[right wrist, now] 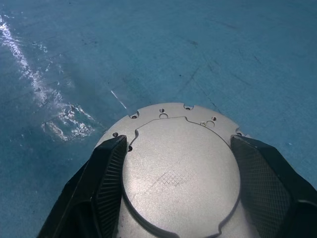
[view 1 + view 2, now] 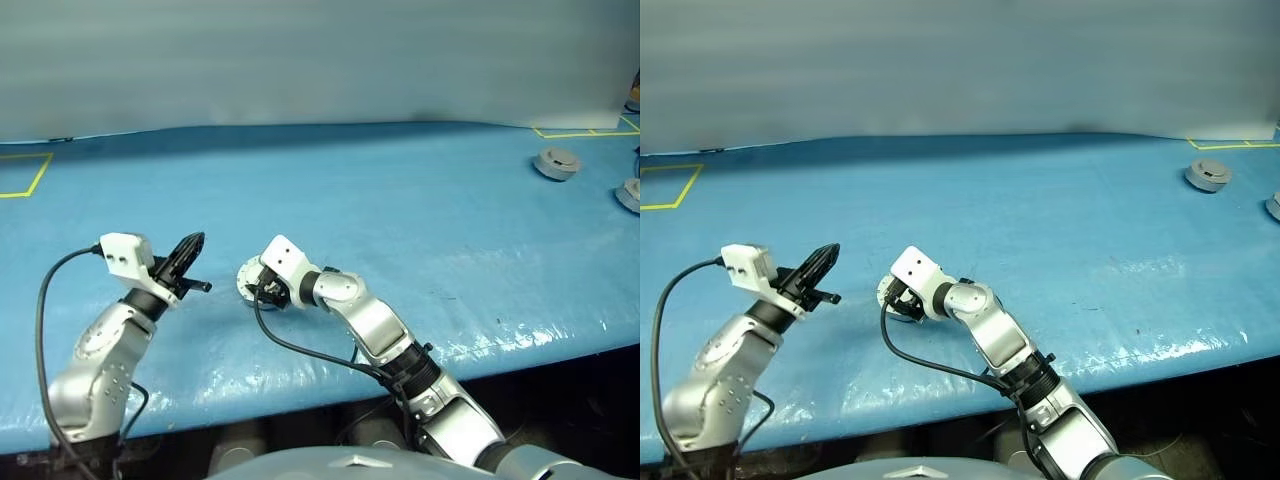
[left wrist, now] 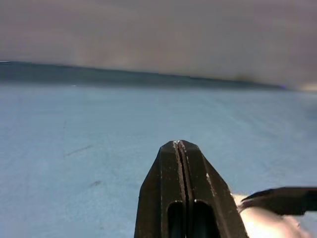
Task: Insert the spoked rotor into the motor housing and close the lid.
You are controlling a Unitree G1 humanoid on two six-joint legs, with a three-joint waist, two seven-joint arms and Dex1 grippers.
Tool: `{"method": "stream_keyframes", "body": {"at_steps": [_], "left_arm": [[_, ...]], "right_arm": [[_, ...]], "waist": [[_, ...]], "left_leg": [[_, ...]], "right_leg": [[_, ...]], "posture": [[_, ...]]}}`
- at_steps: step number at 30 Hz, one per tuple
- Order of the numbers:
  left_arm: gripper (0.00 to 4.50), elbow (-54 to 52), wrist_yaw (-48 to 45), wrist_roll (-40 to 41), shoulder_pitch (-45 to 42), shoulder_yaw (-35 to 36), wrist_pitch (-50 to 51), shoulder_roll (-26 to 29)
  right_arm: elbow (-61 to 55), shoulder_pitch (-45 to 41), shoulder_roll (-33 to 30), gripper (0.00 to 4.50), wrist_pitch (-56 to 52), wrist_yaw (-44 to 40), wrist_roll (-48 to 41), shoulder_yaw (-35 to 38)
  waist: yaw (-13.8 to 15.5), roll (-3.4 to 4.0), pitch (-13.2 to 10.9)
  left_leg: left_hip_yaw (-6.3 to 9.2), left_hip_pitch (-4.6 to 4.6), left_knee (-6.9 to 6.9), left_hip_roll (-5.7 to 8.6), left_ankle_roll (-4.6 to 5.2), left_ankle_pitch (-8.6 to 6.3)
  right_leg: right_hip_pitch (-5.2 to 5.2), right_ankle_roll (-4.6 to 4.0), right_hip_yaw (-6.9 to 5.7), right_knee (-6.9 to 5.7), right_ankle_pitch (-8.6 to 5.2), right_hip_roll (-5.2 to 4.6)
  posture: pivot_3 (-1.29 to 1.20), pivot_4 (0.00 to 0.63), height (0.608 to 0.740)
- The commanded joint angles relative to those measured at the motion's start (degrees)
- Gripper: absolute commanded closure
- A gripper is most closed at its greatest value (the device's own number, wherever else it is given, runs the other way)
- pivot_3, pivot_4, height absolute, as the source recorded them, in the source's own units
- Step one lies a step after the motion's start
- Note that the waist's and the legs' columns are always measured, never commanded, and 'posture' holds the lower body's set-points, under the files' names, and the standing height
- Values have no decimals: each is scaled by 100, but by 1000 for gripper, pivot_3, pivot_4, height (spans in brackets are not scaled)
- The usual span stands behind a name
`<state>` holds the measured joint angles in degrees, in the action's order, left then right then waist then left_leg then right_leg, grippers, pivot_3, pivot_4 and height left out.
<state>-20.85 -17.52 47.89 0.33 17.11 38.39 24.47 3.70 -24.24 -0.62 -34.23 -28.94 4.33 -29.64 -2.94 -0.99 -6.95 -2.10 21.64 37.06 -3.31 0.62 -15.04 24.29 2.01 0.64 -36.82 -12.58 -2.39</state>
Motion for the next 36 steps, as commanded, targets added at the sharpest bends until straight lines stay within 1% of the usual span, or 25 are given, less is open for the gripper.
{"method": "stream_keyframes", "body": {"at_steps": [1,4,7,14,22,26,31,36], "left_arm": [[4500,405,-71,651,-439,-105,1269,371],[4500,889,-348,476,-838,-496,1733,629],[4500,1294,-457,341,-1191,-740,2023,655],[4500,1501,-604,-258,-1442,-1226,2186,758],[4500,1378,-630,-508,-1225,-948,2010,750],[4500,1242,-648,-471,-1099,-773,2014,713],[4500,1081,-842,-566,-1045,-931,1920,699],[4500,965,-728,-692,-1242,-796,1711,590]], "right_arm": [[765,274,-248,1481,-372,47,142,-58],[796,229,-222,1481,-359,56,116,-58],[803,200,-206,1481,-342,68,104,-50],[750,219,-239,1481,-363,105,99,-18],[721,269,-264,1481,-387,112,104,-19],[740,254,-237,1481,-388,107,101,-41],[770,227,-231,1481,-377,90,97,-41],[747,250,-244,1481,-397,88,101,-45]], "waist": [[-7,-7,-2],[-13,-8,-5],[-11,-9,-9],[-3,-8,-11],[-1,4,-15],[4,6,-17],[8,0,-21],[15,0,-22]], "left_leg": [[9,0,0,12,0,0],[23,0,-1,22,0,0],[35,0,0,27,0,1],[44,0,-3,30,-2,1],[43,-1,-5,30,-3,1],[43,-1,-7,30,-3,1],[47,0,-6,29,-4,1],[54,0,-7,29,-6,0]], "right_leg": [[-2,0,0,0,0,3],[-6,0,0,0,0,7],[-8,-1,1,0,0,8],[-6,-2,4,0,0,8],[-3,-2,4,0,0,1],[-3,-2,4,1,0,-2],[-1,-2,3,1,0,-8],[0,-2,4,1,0,-11]], "posture": [[0,150,740],[0,150,740],[0,150,740],[0,150,740],[0,150,740],[0,150,740],[0,150,740],[0,150,740]]}}
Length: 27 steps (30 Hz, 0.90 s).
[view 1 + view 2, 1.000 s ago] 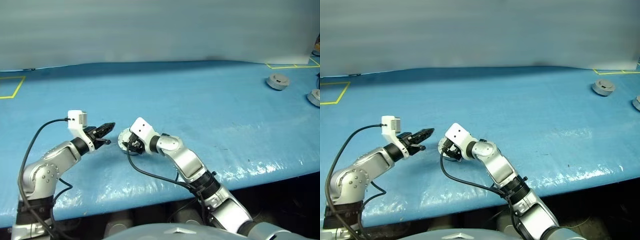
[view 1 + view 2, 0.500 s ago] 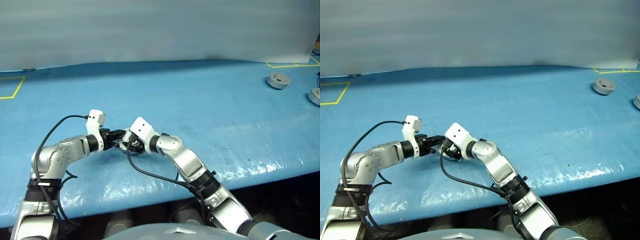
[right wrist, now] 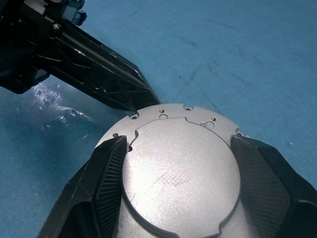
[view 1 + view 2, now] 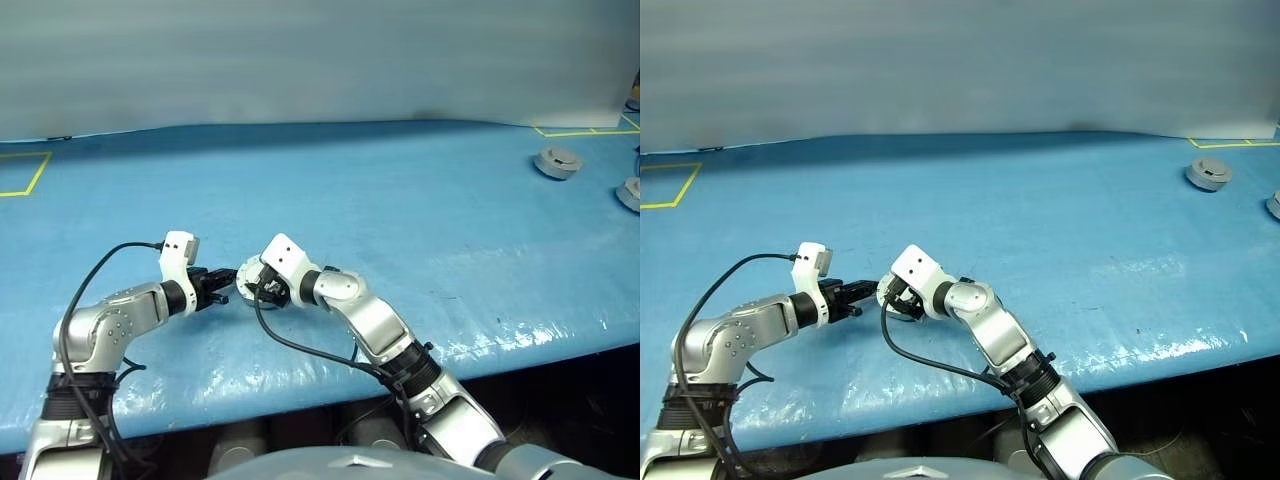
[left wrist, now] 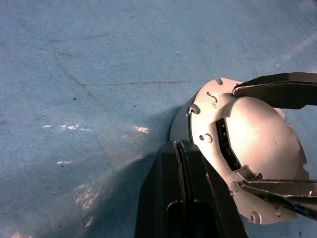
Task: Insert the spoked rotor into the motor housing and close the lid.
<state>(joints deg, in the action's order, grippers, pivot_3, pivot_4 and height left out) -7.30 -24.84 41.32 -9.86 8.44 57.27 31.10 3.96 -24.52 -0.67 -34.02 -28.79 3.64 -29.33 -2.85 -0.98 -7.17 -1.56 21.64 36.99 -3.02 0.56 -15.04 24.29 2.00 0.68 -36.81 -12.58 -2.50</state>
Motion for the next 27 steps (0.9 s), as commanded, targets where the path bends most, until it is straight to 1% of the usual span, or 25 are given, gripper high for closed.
{"method": "stream_keyframes", "body": {"at_steps": [1,7,15,21,24,26,27], "left_arm": [[4500,-405,47,-76,-267,108,-203,-67],[4500,-496,-22,-84,-342,99,-137,-43],[4500,-472,-89,-269,-171,-292,141,2],[4500,-513,-200,-307,-133,-447,263,-22],[4500,-592,-251,-310,-112,-535,303,-30],[4500,-609,-270,-331,-110,-557,304,-24],[4500,-611,-283,-341,-112,-563,304,-19]], "right_arm": [[708,291,-246,1481,-424,72,172,-81],[696,300,-268,1481,-438,56,181,-116],[709,269,-261,1481,-428,44,188,-142],[694,295,-288,1481,-404,11,182,-161],[493,420,-278,1481,-385,-118,-41,3],[219,573,-301,740,-462,-196,-226,177],[56,665,-349,478,-504,-233,-295,241]], "waist": [[10,-2,0],[9,-1,-1],[11,2,-6],[11,6,-7],[14,5,-6],[42,6,-7],[74,8,-9]], "left_leg": [[2,0,0,0,0,0],[5,0,-2,4,-1,0],[7,0,-3,11,-1,0],[10,0,-5,7,-2,0],[12,0,-5,6,-2,-1],[15,1,-5,6,-4,-2],[17,3,-7,6,-7,-3]], "right_leg": [[0,0,0,0,0,0],[1,0,1,1,0,2],[2,0,0,2,0,5],[1,1,0,4,-1,1],[0,1,0,5,0,-1],[-1,1,0,9,-1,-2],[-1,2,-1,12,-1,-4]], "posture": [[0,150,740],[0,150,740],[0,150,740],[0,150,740],[0,150,740],[0,150,740],[0,150,740]]}}
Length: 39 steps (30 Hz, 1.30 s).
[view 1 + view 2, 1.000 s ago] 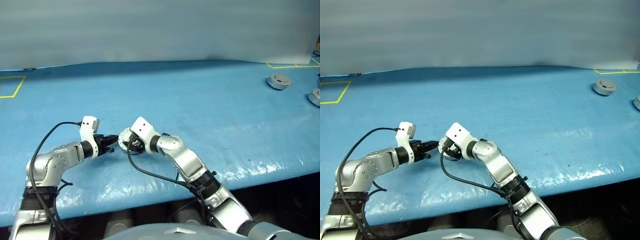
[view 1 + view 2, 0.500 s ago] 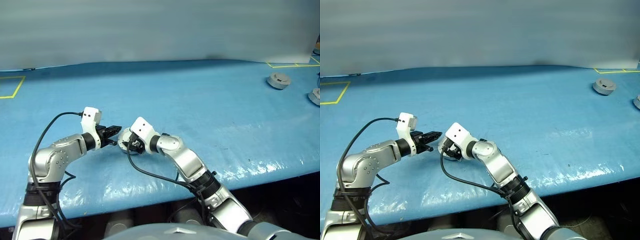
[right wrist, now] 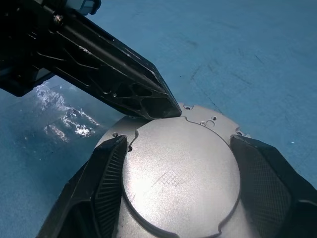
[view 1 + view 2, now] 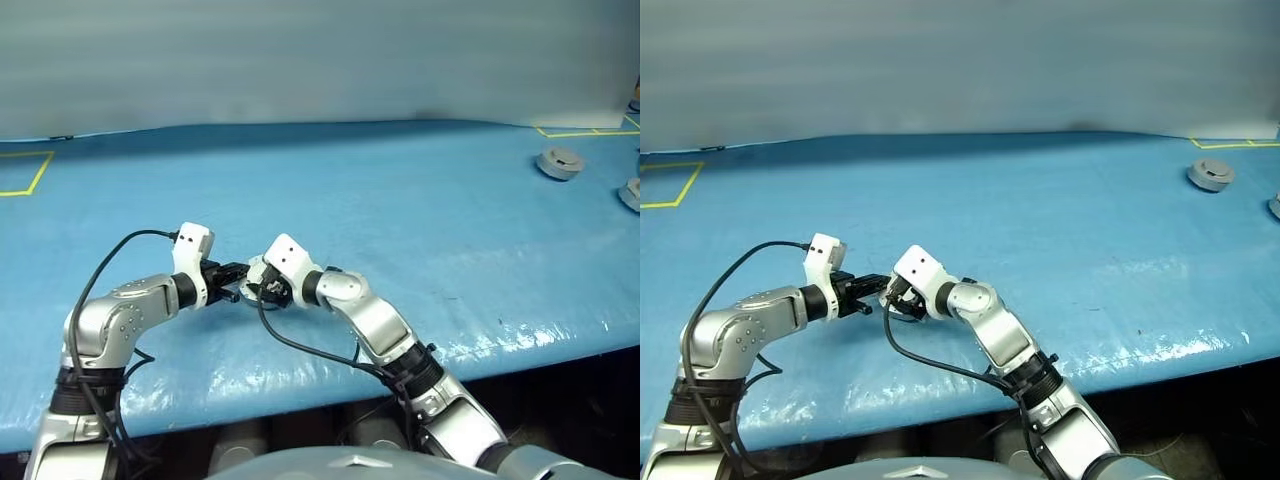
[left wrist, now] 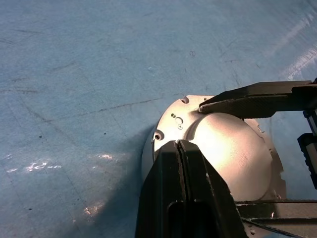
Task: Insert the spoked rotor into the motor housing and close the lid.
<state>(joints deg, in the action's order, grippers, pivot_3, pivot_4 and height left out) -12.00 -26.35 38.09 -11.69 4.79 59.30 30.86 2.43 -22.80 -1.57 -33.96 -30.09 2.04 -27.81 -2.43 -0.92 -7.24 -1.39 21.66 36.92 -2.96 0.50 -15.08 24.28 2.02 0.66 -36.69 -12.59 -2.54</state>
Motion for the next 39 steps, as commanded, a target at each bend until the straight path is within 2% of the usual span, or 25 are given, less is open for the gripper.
{"method": "stream_keyframes", "body": {"at_steps": [1,8,11,13,16,18,27,35,39], "left_arm": [[4500,-146,-141,-23,71,-199,105,10],[4500,-122,-270,-127,30,-227,47,87],[4500,-85,-326,-162,14,-248,-7,89],[4500,-73,-366,-182,2,-266,-36,90],[4500,-41,-440,-237,-36,-303,-97,95],[4500,-27,-465,-272,-72,-317,-119,85],[4500,-86,-563,-376,-76,-343,-179,152],[4500,-141,-618,-454,-69,-309,-159,205],[4500,-157,-635,-480,-56,-298,-151,208]], "right_arm": [[15,599,-330,97,-548,-136,-194,139],[-1881,1659,-811,19,-969,-47,-823,1010],[-2628,2105,-897,19,-1344,-64,-1344,1500],[-3009,2298,-806,19,-1650,-48,-1784,1812],[-3359,2462,-349,19,-2271,146,-2569,2395],[-3386,2489,42,19,-2673,408,-2932,2734],[-2886,2215,1597,19,-3468,1841,-4129,3795],[-2177,1979,1934,19,-3235,2866,-5663,3939],[-1905,1881,1825,19,-3030,3215,-6408,3702]], "waist": [[49,3,-3],[145,3,-2],[162,11,-7],[169,3,-30],[163,2,-73],[166,4,-82],[166,3,-115],[121,2,-114],[87,2,-114]], "left_leg": [[2,6,-1,1,-6,-4],[14,50,-7,38,-25,-41],[13,108,3,47,-22,-48],[14,112,3,47,-22,-49],[16,118,5,42,-23,-48],[20,119,4,40,-22,-48],[19,129,17,54,-17,-51],[21,119,19,47,-18,-50],[21,117,23,46,-17,-50]], "right_leg": [[0,5,-1,9,-3,0],[0,30,4,71,-12,-12],[16,35,6,78,-10,-11],[19,38,4,79,-12,-7],[25,37,2,77,-13,1],[25,62,0,76,-27,5],[22,49,5,78,-7,-5],[14,50,4,71,-7,4],[10,57,5,70,-5,5]], "posture": [[0,150,740],[0,150,740],[0,150,740],[0,150,740],[0,150,740],[0,150,740],[0,150,740],[0,150,740],[0,150,740]]}}
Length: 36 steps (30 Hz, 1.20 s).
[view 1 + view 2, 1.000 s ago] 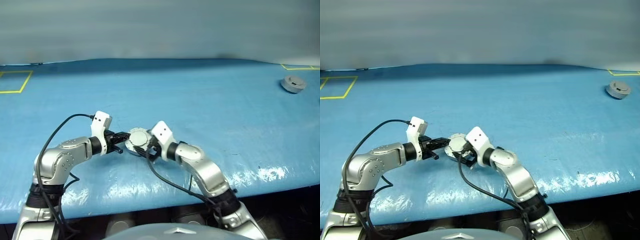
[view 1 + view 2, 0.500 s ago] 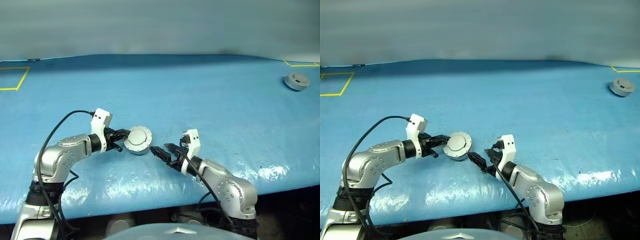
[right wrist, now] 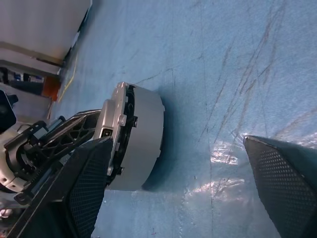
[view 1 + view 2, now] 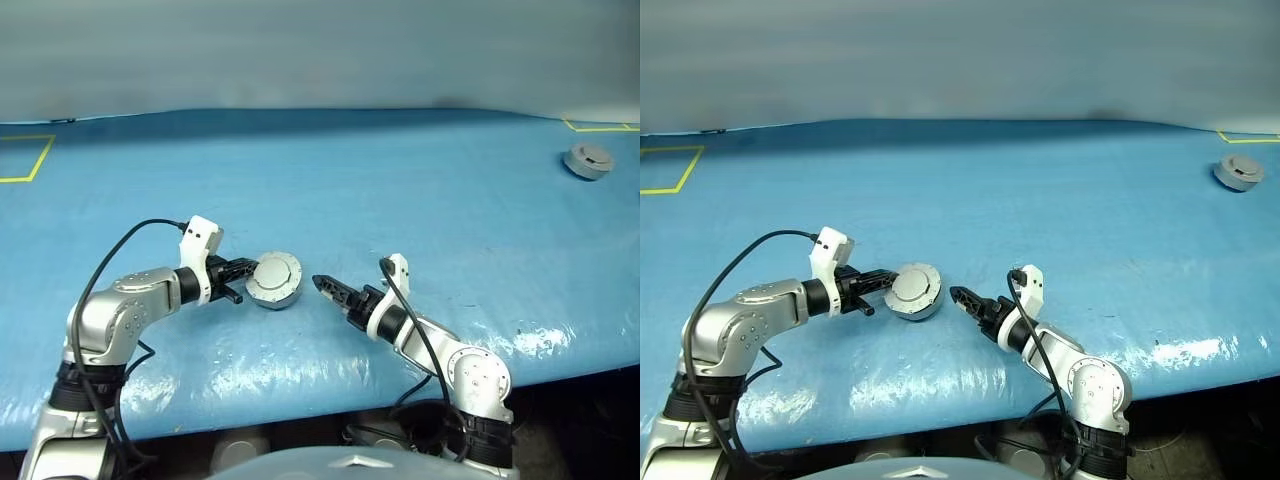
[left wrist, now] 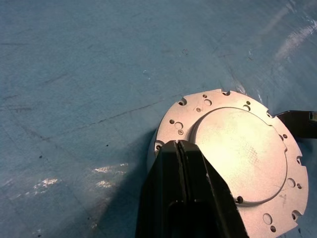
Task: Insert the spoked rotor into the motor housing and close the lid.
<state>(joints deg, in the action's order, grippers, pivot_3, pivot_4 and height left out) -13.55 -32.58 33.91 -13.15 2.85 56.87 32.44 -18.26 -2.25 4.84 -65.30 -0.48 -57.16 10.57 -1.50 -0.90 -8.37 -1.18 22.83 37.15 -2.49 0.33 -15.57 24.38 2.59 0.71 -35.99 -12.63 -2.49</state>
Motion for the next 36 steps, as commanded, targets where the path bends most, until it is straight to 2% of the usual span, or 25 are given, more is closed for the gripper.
{"method": "stream_keyframes", "body": {"at_steps": [1,3,10,16,19,27,28,36], "left_arm": [[4500,-4,-14,-66,88,-105,94,50],[4500,-4,-21,-75,90,-112,86,53],[4500,-16,-25,-81,87,-118,89,58],[4500,-46,-20,-74,112,-96,94,67],[4500,-51,-15,-71,118,-90,101,66],[4500,-21,-22,-68,131,-92,97,29],[4500,-15,-23,-70,129,-90,99,23],[4500,2,-22,-75,141,-75,87,-2]], "right_arm": [[222,-192,1145,19,155,331,-628,-206],[394,-245,1092,19,246,443,-837,-397],[924,-423,903,19,669,603,-1356,-901],[1349,-382,821,19,1029,672,-1803,-948],[1395,-278,686,660,1079,699,-2004,-995],[1368,-62,439,3190,959,804,-2363,-1143],[1372,-51,412,3293,947,819,-2382,-1156],[1385,-48,292,3291,874,879,-2425,-1208]], "waist": [[-9,0,0],[-16,1,0],[-24,0,0],[-22,0,1],[-23,0,1],[-16,1,2],[-17,1,2],[-18,1,2]], "left_leg": [[0,0,0,0,0,0],[1,0,0,-2,0,0],[0,2,2,-1,1,0],[0,2,5,-2,1,0],[0,2,9,-2,1,0],[0,3,15,-2,1,0],[0,2,17,-2,1,0],[0,1,31,-2,2,0]], "right_leg": [[0,0,1,-2,0,0],[0,25,1,-3,17,2],[0,30,3,-4,21,3],[-1,32,2,-4,23,3],[-2,33,2,-7,24,3],[-2,35,3,-12,25,3],[-5,35,3,-13,26,3],[-4,35,4,-34,26,3]], "posture": [[0,150,740],[0,150,740],[0,150,740],[0,150,740],[0,150,740],[0,150,740],[0,150,740],[0,150,740]]}}
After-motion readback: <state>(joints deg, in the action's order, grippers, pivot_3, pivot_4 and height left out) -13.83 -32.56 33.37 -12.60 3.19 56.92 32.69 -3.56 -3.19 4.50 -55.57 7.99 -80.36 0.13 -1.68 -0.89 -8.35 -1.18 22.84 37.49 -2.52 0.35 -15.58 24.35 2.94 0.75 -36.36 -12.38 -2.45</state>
